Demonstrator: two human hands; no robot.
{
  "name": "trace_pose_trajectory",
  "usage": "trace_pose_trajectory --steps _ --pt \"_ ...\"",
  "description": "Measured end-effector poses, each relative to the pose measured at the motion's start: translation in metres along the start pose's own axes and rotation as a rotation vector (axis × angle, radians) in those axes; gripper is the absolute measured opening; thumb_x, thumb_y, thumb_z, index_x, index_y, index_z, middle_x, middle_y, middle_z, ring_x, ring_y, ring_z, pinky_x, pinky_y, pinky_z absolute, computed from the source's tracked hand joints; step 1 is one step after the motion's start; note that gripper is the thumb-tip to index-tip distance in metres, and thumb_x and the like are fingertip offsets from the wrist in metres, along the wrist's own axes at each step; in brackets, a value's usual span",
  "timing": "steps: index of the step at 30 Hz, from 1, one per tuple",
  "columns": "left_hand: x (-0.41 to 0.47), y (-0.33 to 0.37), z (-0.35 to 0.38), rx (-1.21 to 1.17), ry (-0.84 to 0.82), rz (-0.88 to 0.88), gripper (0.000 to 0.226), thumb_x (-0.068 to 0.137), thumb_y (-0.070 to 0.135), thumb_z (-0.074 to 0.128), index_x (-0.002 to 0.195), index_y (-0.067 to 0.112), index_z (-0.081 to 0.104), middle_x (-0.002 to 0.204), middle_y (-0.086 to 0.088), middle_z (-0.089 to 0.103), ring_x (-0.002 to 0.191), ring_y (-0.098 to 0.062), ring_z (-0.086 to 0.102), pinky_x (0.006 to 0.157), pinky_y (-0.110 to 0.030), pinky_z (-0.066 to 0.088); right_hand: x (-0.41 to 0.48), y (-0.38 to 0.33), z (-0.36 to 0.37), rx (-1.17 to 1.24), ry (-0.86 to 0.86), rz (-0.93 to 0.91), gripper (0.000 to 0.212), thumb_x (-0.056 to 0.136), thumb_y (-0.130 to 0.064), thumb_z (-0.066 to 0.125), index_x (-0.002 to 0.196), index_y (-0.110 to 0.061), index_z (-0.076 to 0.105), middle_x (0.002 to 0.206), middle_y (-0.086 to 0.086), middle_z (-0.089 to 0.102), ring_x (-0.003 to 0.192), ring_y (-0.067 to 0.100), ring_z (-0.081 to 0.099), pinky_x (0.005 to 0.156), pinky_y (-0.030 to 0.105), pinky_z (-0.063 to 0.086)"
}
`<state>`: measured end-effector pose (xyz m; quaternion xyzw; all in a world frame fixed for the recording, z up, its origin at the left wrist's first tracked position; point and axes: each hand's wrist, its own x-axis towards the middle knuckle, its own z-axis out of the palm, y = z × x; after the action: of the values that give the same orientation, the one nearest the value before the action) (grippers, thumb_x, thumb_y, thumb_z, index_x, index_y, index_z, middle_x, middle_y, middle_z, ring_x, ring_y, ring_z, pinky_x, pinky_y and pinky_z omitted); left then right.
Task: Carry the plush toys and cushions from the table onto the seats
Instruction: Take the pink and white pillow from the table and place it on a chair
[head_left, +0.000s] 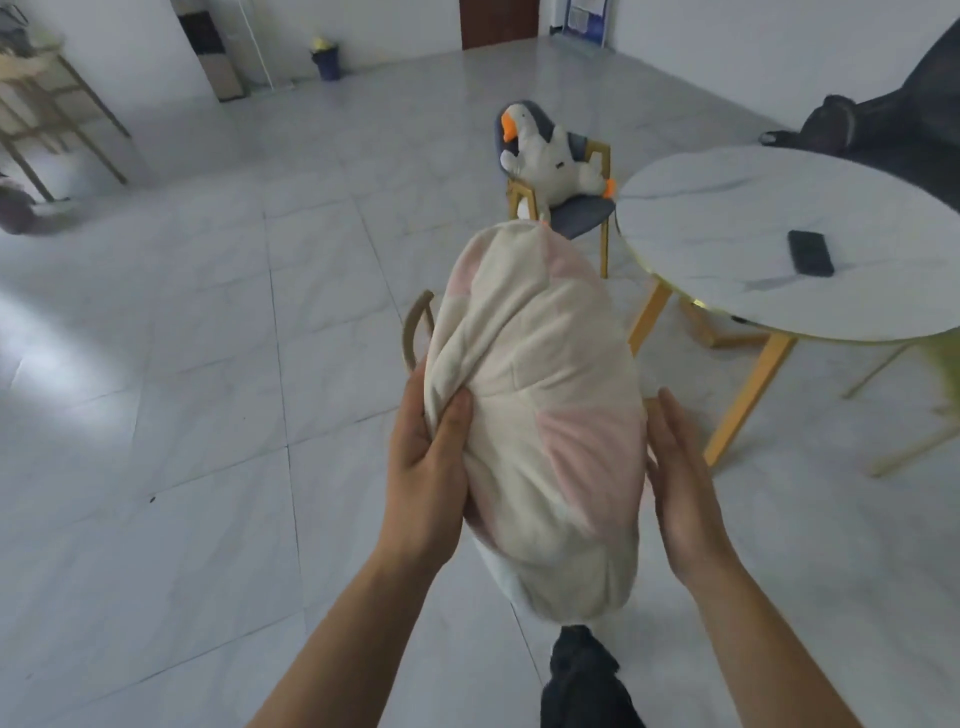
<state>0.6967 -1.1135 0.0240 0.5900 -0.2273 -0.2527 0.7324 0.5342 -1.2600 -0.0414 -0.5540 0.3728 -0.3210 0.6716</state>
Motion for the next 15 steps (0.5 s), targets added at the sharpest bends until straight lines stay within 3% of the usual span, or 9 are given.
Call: trace_pose_trajectory --steps 2,4,6,9,12,15 --pt "0.049 -0.025 0.021 0.021 -0.02 -0.012 0.04 0.107 0.015 0.048 0.144 0.03 0.054 0.141 0.012 0.062 0.135 -0.013 0.056 0.115 -0.046 0.041 0.058 0.027 -0.006 -0.061 -0.077 0.123 0.074 0.084 -0.087 0.043 0.15 -0.054 0.037 0.155 -0.024 0.045 0.144 0.001 0.042 0.121 0.042 0.033" --pt "0.097 -0.051 0.043 0.05 -0.012 -0.052 0.043 0.107 0.012 0.046 0.14 0.037 0.055 0.137 0.023 0.062 0.134 -0.005 0.055 0.114 -0.04 0.042 0.117 0.055 -0.008 -0.022 -0.173 0.261 0.06 0.096 -0.077 0.033 0.146 -0.045 0.047 0.146 -0.018 0.057 0.14 0.008 0.05 0.113 0.033 0.041" --pt "0.149 -0.074 0.06 0.078 0.039 -0.134 0.043 0.105 0.016 0.051 0.135 0.047 0.053 0.133 0.029 0.063 0.13 0.0 0.056 0.113 -0.036 0.044 0.174 0.069 -0.007 -0.051 -0.175 0.318 0.039 0.104 -0.06 0.036 0.134 -0.043 0.055 0.132 -0.018 0.064 0.139 0.014 0.052 0.1 0.019 0.046" --pt "0.224 -0.094 0.071 0.149 0.082 -0.247 0.045 0.102 0.025 0.058 0.142 0.045 0.051 0.134 0.028 0.063 0.125 0.002 0.059 0.109 -0.033 0.048 0.25 0.055 0.004 -0.1 -0.145 0.3 0.047 0.089 -0.073 0.044 0.133 -0.057 0.052 0.123 -0.036 0.063 0.116 -0.01 0.06 0.093 0.023 0.049" --pt "0.294 -0.106 0.067 0.21 0.104 -0.35 0.034 0.101 0.047 0.053 0.135 0.047 0.057 0.133 0.021 0.066 0.126 -0.004 0.061 0.103 -0.033 0.05 0.328 0.046 0.019 -0.182 -0.19 0.281 0.045 0.087 -0.07 0.048 0.13 -0.059 0.051 0.116 -0.039 0.064 0.108 -0.015 0.06 0.092 0.024 0.048" --pt "0.353 -0.128 0.049 0.306 0.182 -0.423 0.064 0.079 0.085 0.054 0.132 0.05 0.059 0.142 0.011 0.058 0.132 -0.01 0.056 0.109 -0.044 0.048 0.394 0.061 0.045 -0.262 -0.226 0.241 0.06 0.087 -0.065 0.057 0.143 -0.048 0.047 0.127 -0.035 0.06 0.11 -0.022 0.055 0.098 0.021 0.045"
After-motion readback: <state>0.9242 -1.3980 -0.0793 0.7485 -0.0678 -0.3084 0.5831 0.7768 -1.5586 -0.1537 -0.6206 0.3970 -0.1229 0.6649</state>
